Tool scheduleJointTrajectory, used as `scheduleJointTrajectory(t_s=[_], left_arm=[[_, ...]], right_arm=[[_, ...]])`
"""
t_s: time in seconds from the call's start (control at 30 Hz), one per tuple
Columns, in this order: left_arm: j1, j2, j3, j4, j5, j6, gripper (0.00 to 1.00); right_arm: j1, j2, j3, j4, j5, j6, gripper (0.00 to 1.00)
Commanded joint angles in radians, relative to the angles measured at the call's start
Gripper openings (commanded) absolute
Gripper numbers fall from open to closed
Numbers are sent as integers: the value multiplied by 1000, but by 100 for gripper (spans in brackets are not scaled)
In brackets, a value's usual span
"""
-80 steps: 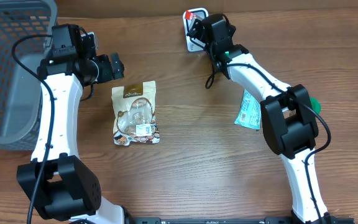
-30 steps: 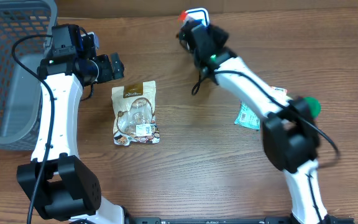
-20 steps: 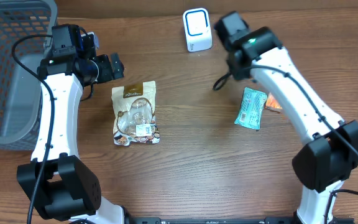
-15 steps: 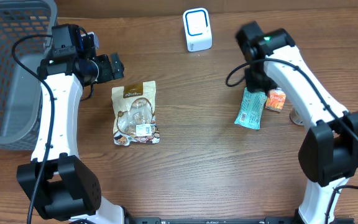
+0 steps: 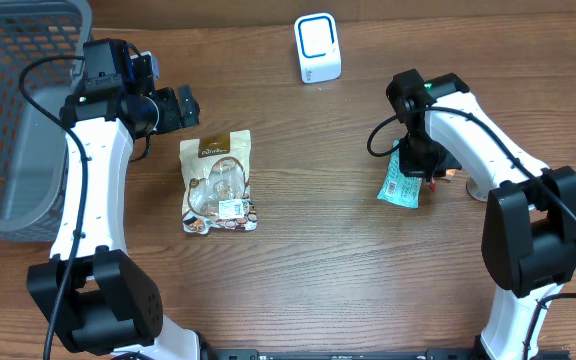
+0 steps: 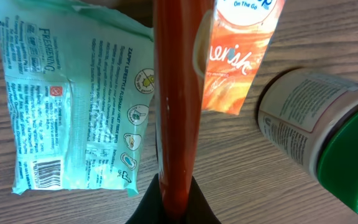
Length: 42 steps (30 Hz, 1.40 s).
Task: Scan the item barcode
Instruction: 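Move the right gripper left over the PanTree snack bag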
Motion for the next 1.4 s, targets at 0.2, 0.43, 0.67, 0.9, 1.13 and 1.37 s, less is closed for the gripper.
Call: scheduleJointTrajectory(t_s=[0.2, 0.43, 0.67, 0.9, 1.13, 1.37], left_arm=[[1, 3, 5, 1, -6, 4, 100], [1, 3, 5, 1, -6, 4, 100], [1, 3, 5, 1, -6, 4, 100], [1, 3, 5, 1, -6, 4, 100], [2, 3, 5, 1, -6, 4, 100], [1, 3, 5, 1, -6, 4, 100]], right_arm=[[3, 1, -26, 6, -1, 12, 32], [3, 1, -26, 24, -59, 12, 56], [44, 1, -26, 148, -369, 13, 58], [216, 1, -26, 433, -566, 59, 59], [463, 20, -26, 727, -402, 154, 59], [674, 101, -26, 942, -122, 124, 72]])
